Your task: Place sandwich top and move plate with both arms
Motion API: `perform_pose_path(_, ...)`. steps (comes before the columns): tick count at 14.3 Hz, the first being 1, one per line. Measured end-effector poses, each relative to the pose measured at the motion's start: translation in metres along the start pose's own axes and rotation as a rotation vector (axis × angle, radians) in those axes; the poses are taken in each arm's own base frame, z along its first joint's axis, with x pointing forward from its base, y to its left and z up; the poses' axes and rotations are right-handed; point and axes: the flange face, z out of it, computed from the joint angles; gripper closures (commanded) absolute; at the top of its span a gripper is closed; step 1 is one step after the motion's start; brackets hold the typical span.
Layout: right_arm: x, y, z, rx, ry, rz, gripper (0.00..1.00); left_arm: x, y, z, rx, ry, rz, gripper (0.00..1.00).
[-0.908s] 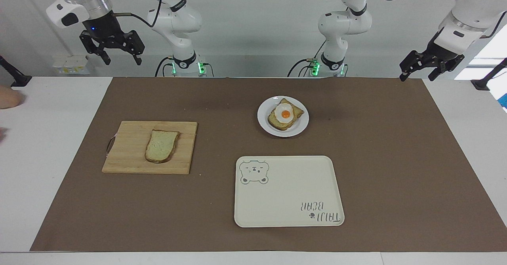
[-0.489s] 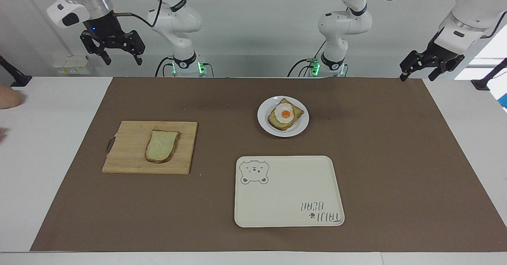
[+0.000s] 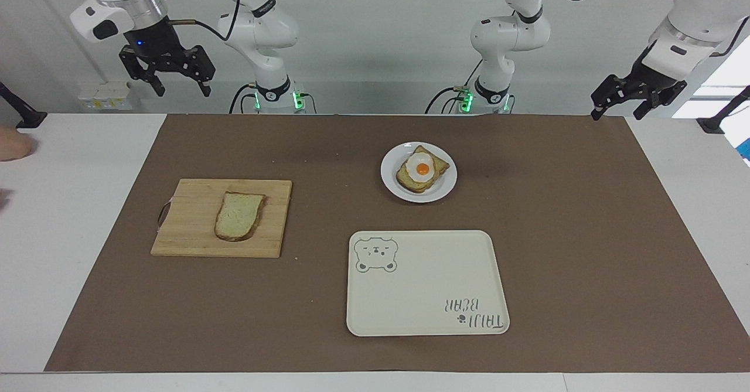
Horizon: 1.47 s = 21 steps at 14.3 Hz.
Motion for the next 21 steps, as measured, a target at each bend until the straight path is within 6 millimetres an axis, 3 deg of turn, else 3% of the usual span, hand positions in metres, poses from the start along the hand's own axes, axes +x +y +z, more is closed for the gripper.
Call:
perform_pose_path(15, -0.002, 0.000, 0.004, 0.000, 0.008, 0.000, 0.00, 0.000, 0.000, 0.000, 0.000, 0.000, 0.000, 0.00)
perform_pose_path(21, 0.005, 0.000, 0.017, 0.000, 0.029, -0.001, 0.00, 0.000, 0.000, 0.000, 0.000, 0.000, 0.000, 0.00)
